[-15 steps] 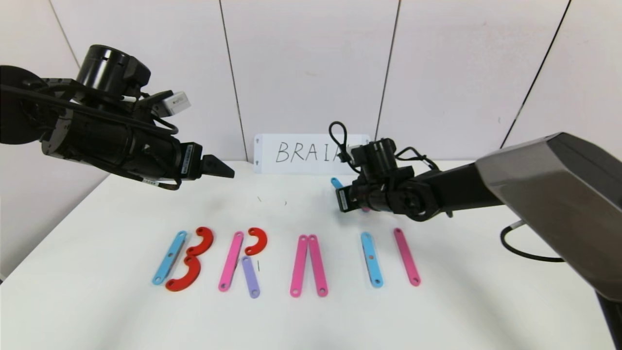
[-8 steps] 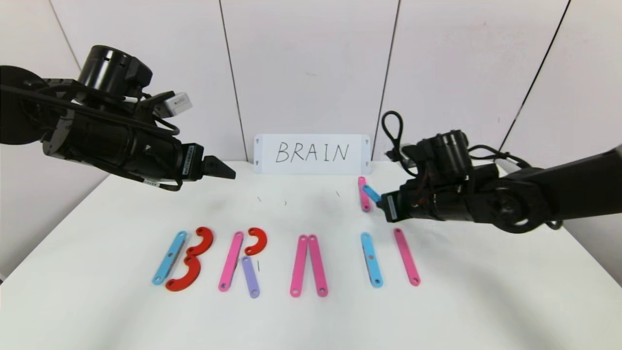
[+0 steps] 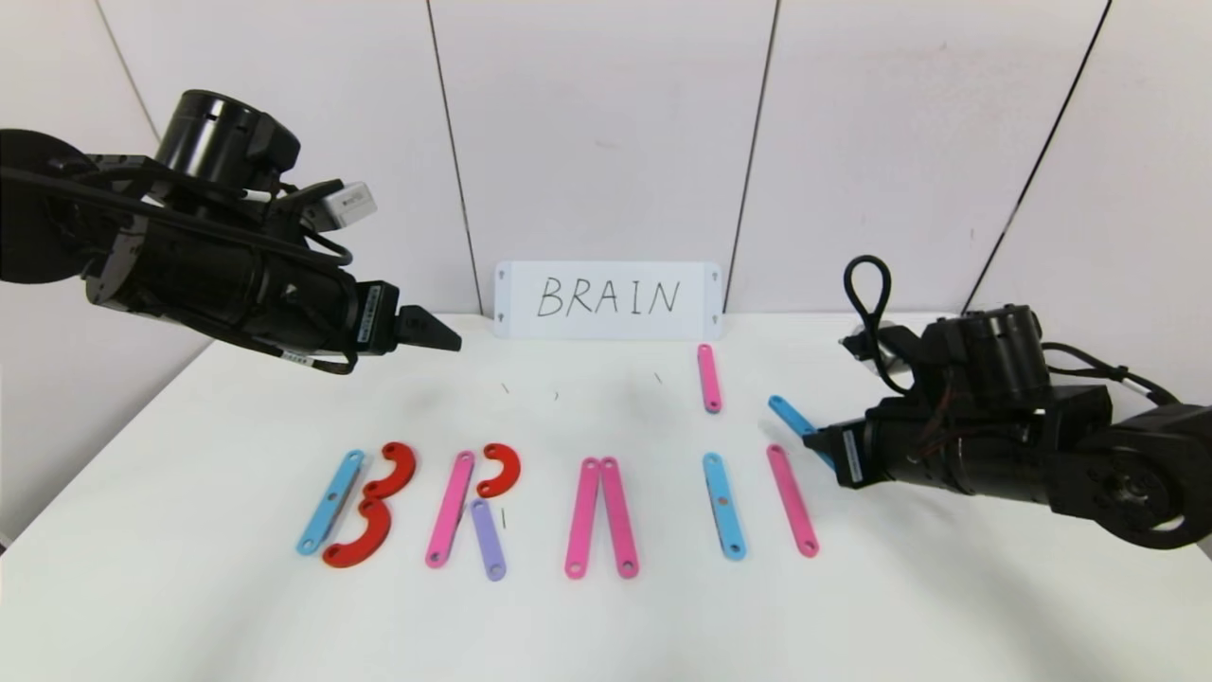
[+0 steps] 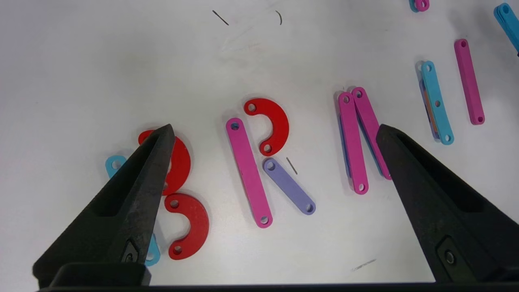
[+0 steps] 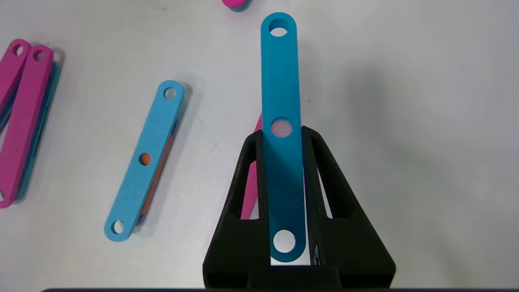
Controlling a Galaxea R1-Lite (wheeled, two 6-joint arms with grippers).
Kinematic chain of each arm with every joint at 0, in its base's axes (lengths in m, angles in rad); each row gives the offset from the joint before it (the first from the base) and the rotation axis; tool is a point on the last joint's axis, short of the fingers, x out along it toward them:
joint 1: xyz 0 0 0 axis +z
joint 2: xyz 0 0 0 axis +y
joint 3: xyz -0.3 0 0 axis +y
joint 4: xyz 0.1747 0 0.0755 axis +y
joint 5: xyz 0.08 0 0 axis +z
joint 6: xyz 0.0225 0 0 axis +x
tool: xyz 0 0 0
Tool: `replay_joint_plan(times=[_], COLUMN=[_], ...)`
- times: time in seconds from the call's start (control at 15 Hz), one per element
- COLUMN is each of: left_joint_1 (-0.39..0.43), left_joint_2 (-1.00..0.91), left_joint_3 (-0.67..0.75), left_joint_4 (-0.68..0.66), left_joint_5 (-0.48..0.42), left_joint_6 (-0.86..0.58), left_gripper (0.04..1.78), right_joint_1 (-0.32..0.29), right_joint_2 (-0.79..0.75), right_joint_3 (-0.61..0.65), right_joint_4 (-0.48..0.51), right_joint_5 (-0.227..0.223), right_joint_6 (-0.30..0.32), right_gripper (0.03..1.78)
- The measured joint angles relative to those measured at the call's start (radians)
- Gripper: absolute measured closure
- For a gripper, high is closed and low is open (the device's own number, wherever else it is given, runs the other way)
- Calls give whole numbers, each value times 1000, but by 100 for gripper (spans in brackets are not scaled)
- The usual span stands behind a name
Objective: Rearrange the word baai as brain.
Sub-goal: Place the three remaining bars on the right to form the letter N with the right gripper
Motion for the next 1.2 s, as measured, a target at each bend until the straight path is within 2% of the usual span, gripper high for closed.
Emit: replay_joint_plan(times=[0.2, 0.4, 0.73, 0.93, 1.2], left_joint_1=[0, 0, 0, -1, -2], left_joint_2=[0, 0, -1, -1, -1], left_joint_3=[0, 0, 0, 1, 1], left_joint_4=[0, 0, 0, 1, 1], left_joint_5=[0, 0, 0, 0, 0], left_joint_6=[0, 0, 0, 0, 0], left_gripper=[8, 8, 8, 8, 8], right_joint_1=[-22, -34, -44, -53, -75], right_joint_2=[-9, -11, -6, -3, 11], right_joint_3=[63, 102, 140, 160, 172], right_joint_4=[-35, -58, -77, -99, -119], right_joint_5=[6, 33, 36, 75, 86], right_joint_6=[-7, -9, -9, -20, -43], right_gripper=[154, 154, 154, 154, 154])
